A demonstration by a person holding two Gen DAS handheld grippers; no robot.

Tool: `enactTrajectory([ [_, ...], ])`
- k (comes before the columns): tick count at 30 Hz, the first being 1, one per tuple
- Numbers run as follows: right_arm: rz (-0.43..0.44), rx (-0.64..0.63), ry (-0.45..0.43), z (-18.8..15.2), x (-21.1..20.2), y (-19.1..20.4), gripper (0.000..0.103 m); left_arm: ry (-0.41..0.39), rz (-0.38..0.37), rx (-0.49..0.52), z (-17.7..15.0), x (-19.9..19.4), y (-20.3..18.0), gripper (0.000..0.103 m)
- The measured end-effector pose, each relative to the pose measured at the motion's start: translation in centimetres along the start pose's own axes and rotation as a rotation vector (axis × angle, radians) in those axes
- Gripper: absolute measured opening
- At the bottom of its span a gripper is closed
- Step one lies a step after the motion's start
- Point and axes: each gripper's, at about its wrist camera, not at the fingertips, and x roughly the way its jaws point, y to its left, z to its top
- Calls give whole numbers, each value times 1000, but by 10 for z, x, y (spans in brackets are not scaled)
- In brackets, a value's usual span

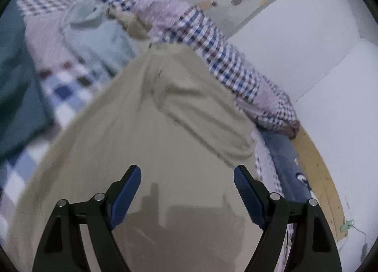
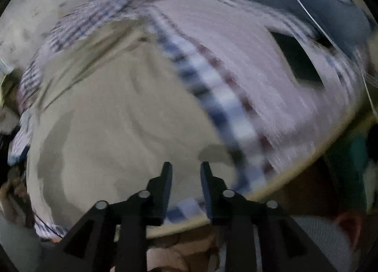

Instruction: Fold clothes

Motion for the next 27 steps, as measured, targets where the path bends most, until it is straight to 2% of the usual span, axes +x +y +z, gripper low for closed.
enactTrajectory([
  [2, 38, -94, -56, 18, -1, 36, 41, -24, -17, -44, 10, 4, 9, 84],
  [8, 214, -294, -164, 61, 26, 138, 43, -30, -79, -206, 30, 15, 40, 84],
  [13, 376, -408, -235, 108, 68, 221, 44, -81, -115, -252, 52, 21, 49, 84],
  [16, 450, -452, -279, 121, 82, 256, 59, -106, -107, -246, 62, 26, 50, 84],
  [19, 471, -465, -280, 120, 108, 264, 65, -128, -85, -209, 67, 29, 45, 84],
  [22, 444, -413, -209, 120, 139, 263, 66, -134, -84, -184, 74, 30, 43, 84],
  [24, 453, -386, -152, 125, 148, 261, 66, -142, -106, -193, 83, 29, 46, 85],
  [27, 469, -425, -159, 128, 146, 259, 66, -163, -109, -191, 106, 29, 52, 85],
])
